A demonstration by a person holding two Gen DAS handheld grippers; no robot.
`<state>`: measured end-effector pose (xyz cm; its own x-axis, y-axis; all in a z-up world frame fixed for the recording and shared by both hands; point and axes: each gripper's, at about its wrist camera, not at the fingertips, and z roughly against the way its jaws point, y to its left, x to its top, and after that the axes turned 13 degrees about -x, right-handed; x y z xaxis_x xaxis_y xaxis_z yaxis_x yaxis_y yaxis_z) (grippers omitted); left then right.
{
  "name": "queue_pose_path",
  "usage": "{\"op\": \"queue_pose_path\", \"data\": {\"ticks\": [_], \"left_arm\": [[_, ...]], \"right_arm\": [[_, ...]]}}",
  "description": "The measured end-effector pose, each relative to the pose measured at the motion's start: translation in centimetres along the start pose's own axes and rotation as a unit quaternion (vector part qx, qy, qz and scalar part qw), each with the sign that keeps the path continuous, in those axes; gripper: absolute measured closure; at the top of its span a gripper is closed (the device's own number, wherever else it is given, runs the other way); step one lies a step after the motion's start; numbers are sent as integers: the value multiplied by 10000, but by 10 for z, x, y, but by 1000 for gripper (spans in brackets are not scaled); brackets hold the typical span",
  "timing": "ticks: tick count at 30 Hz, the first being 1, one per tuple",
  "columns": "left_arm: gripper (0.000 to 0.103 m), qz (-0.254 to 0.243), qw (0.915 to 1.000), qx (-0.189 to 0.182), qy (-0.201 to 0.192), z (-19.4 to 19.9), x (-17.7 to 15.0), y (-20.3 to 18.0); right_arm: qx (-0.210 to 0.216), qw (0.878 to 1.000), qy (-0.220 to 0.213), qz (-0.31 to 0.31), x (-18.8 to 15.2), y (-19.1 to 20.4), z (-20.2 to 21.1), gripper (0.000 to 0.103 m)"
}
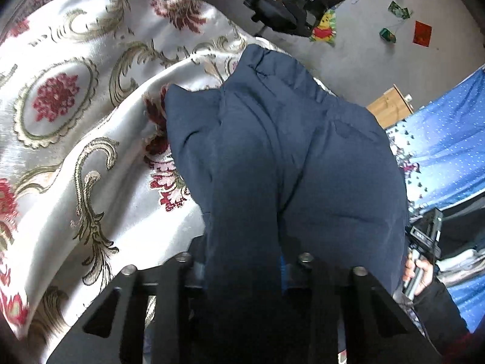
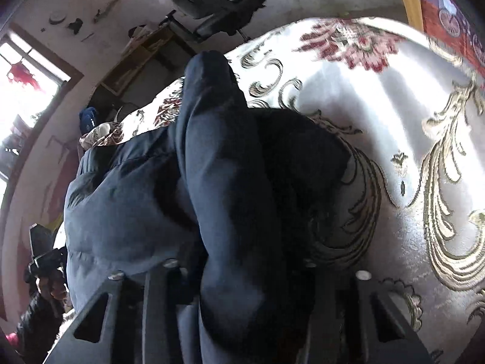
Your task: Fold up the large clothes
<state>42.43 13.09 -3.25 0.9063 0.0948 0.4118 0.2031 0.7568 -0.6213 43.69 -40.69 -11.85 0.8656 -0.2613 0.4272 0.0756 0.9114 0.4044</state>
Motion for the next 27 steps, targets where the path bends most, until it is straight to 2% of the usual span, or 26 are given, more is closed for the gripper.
{"op": "queue_pose_path", "data": {"ticks": [2,6,9,12,15,17,21,27], "left_arm": [[86,-176,9995,231,-120,0,-2,-15],[88,-970,9912,868,-252,-5,-14,-49],[89,-1218,9870,967,-408,-6,-23,-60],[90,-1235,9862,974,-520,-6,-26,-65],[92,-1308,9857,917,-532,-2,-26,-73],[92,-1283,9873,753,-564,-1,-14,-78],[92,-1290,9882,433,-699,-1,5,-103],[92,-1349,9864,8,-937,-30,30,-144]], "right_arm": [[-123,9996,-170,200,-2,10,11,82],[-372,9974,-342,513,-6,23,23,85],[-425,9965,-406,587,-8,24,27,85],[-399,9972,-448,452,-10,20,28,85],[-377,9967,-599,390,-12,20,37,87],[-263,9958,-793,380,-11,25,52,89],[-266,9888,-1265,747,1,46,93,90],[-662,9733,-2021,859,38,49,148,91]]}}
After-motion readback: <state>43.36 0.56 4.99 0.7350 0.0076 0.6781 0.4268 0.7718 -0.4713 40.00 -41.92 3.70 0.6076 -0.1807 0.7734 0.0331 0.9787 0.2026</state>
